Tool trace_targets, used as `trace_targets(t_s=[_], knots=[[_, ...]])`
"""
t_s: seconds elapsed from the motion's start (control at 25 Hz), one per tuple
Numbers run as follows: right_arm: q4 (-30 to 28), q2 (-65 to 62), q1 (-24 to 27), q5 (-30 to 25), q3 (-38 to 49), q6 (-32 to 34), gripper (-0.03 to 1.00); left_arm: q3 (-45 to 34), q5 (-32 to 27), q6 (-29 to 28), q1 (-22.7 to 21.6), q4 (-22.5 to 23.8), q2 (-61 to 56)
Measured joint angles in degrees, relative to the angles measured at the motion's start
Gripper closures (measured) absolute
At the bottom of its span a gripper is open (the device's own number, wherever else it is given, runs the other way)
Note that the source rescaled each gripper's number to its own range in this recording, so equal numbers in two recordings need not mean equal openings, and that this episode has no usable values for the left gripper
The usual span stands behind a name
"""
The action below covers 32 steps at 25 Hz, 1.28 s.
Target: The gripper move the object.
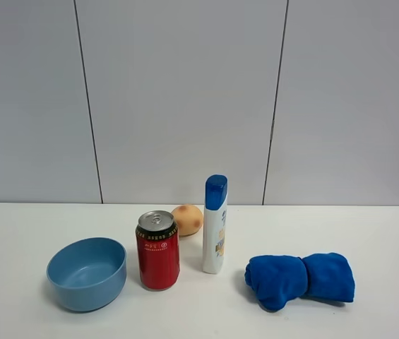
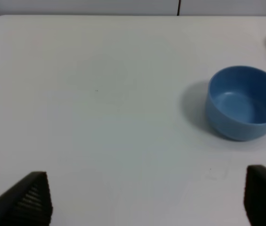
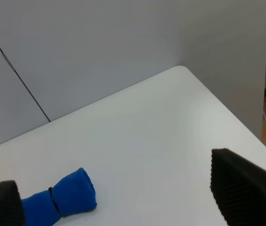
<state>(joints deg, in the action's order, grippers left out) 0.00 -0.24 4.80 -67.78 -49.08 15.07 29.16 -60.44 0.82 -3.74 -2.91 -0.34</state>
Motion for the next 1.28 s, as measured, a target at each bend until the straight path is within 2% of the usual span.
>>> trace_targets(t_s=[0.2, 0.44, 0.56, 0.72, 1.0, 1.28], knots=[[-0.93, 0.0, 0.0, 1.61, 2.27, -0.3, 0.09, 0.0, 0.0, 0.0, 0.0, 0.0, 0.0], [-1.22, 0.05, 0.0, 3.08, 14.96, -0.45, 0.09, 0.0, 0.0, 0.0, 0.0, 0.0, 0.0], [-3.24, 0.05, 0.0, 3.39, 19.46, -0.58, 0.09, 0.0, 0.0, 0.0, 0.0, 0.0, 0.0], [-6.37, 0.05, 0.0, 6.05, 20.83, -1.37, 0.09, 0.0, 0.0, 0.0, 0.0, 0.0, 0.0], [-4.66, 0.05, 0.0, 6.75, 21.29, -5.35, 0.09, 0.0, 0.0, 0.0, 0.0, 0.0, 0.0], [-4.29, 0.05, 0.0, 6.75, 21.29, -6.52, 0.09, 0.0, 0.0, 0.0, 0.0, 0.0, 0.0]])
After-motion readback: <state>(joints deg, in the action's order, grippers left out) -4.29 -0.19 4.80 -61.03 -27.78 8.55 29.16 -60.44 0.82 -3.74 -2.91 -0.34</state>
